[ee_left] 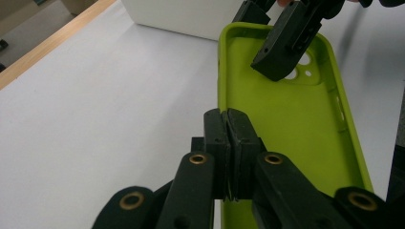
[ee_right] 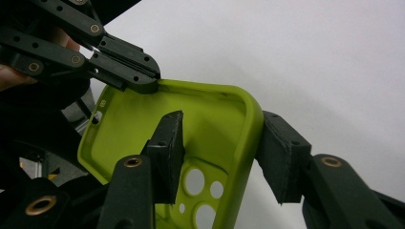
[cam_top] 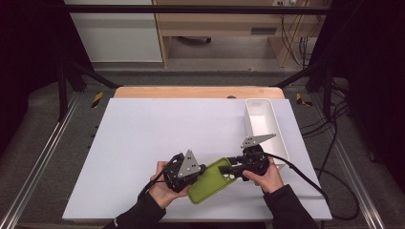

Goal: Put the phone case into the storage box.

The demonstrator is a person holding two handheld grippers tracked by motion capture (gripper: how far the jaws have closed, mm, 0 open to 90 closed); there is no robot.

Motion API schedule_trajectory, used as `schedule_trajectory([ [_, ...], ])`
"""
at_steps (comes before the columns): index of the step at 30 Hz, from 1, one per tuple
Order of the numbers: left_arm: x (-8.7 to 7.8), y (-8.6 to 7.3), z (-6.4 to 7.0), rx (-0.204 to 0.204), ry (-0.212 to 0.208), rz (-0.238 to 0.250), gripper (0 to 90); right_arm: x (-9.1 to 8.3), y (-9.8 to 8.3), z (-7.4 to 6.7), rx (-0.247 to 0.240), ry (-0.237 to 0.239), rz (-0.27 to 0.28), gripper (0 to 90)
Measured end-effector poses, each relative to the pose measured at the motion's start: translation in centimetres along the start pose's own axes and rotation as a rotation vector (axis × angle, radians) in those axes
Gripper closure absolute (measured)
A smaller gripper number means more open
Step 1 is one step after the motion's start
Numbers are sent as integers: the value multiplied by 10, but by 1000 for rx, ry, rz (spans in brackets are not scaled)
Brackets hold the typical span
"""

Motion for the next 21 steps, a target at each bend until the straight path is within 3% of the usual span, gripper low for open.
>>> schedule_trajectory([
  [21,1,-1,0,31,9,-7,880,-5,-2,2,27,11,-24,686],
])
Point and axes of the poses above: each handheld gripper's, and its own axes: x roughly forward along the jaws, y roughly out of its top, z roughly to its right, the point moved 9 cm from there along x, roughly forward along the jaws, and after that the axes turned 10 degrees about -x, right-handed, at the moved point
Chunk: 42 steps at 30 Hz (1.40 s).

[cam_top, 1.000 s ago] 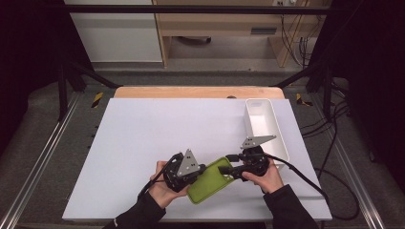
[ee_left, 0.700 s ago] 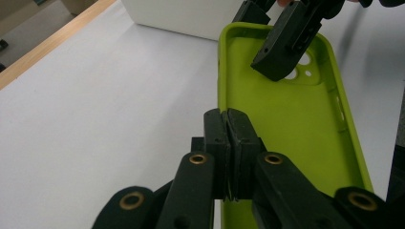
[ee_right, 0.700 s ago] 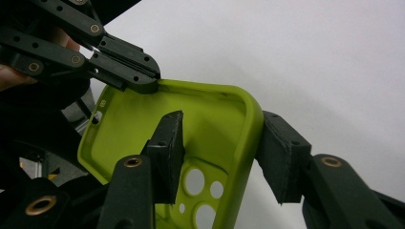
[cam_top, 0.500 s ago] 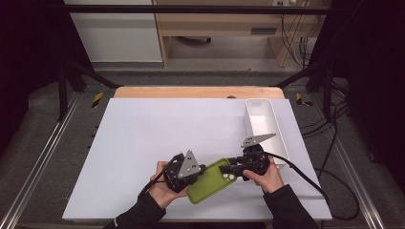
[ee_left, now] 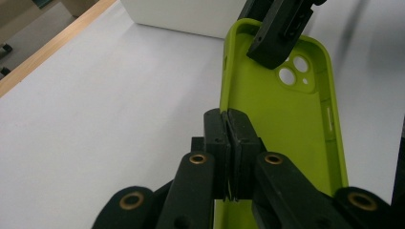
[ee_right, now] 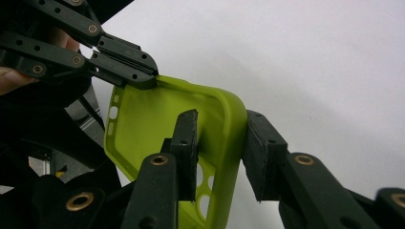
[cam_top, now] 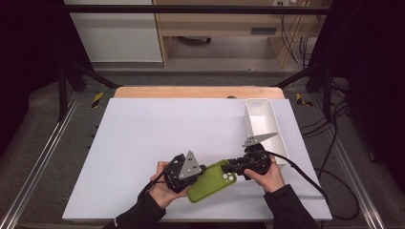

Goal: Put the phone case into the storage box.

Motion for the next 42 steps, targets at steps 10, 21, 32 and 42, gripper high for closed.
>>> schedule_trajectory([
  [10,1,-1,1,16,7,-6,880,-1,-2,1,9,-1,-14,737],
  [21,2,-2,1,27,12,-17,880,-5,-1,-1,13,8,-11,781],
  [32,4,-3,3,33,7,-20,879,-6,-1,-1,15,11,-21,791],
  [42,6,-3,4,22,-4,-24,862,-8,-1,-2,19,6,-20,795],
])
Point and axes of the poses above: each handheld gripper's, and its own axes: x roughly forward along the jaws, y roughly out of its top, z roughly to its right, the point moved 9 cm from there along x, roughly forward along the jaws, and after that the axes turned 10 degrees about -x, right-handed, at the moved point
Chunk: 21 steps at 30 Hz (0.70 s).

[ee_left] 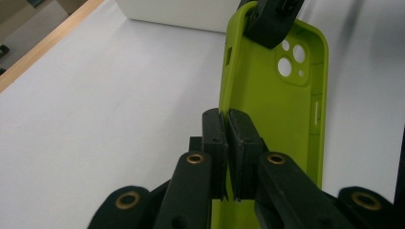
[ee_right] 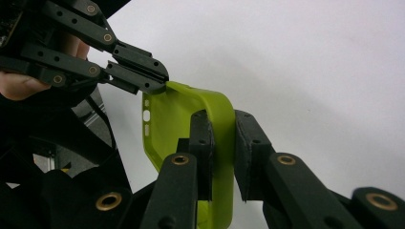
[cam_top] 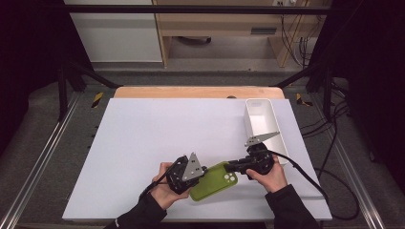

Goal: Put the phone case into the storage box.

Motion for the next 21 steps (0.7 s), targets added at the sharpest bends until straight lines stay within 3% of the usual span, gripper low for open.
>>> schedule_trajectory([
  [6,0,1,-1,-35,-32,14,881,0,0,1,-7,-19,-1,796],
  [14,-5,7,-6,-101,-42,79,734,-6,4,2,-20,-39,39,796],
  [21,-14,13,-23,-184,-29,157,514,-12,8,5,-45,-82,67,796],
])
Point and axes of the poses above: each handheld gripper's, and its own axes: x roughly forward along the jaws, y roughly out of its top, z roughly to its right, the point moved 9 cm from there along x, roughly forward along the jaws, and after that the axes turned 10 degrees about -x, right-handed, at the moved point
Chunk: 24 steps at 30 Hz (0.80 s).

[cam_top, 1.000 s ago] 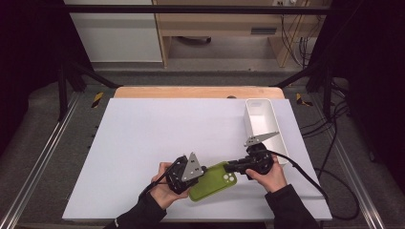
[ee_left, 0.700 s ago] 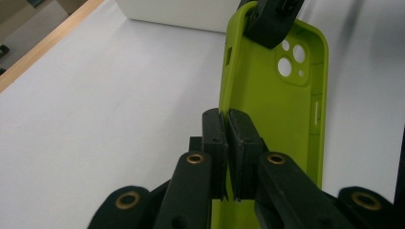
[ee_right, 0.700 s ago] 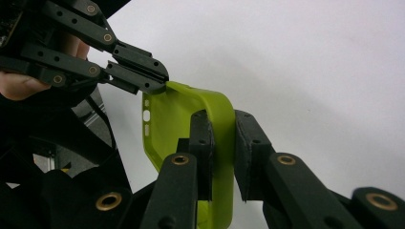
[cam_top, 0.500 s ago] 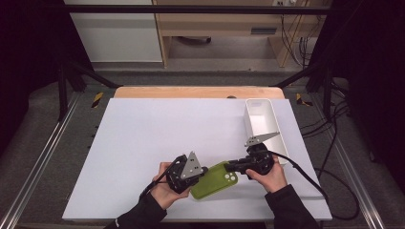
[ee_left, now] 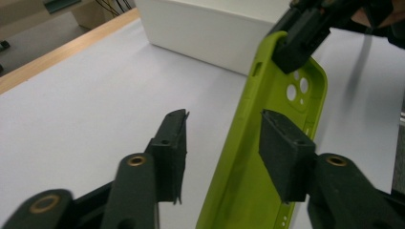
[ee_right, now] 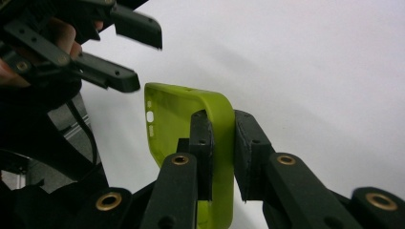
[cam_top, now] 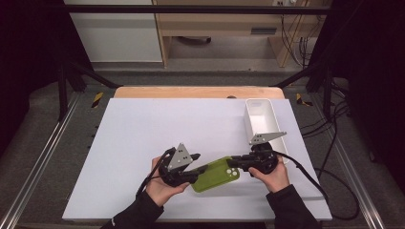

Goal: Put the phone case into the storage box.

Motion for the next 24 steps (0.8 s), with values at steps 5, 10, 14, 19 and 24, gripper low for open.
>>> schedule_trajectory([
  [5,-6,6,-16,-63,20,57,341,-4,1,4,-29,-43,10,795],
  [10,-12,8,-31,-115,20,98,197,-9,3,6,-58,-76,25,795],
  [14,-17,10,-42,-147,20,125,124,-14,5,7,-75,-99,40,795],
  [19,-26,10,-55,-173,28,149,74,-22,8,10,-102,-137,56,795],
  [24,-35,4,-64,-168,33,169,48,-28,10,12,-122,-166,68,795],
])
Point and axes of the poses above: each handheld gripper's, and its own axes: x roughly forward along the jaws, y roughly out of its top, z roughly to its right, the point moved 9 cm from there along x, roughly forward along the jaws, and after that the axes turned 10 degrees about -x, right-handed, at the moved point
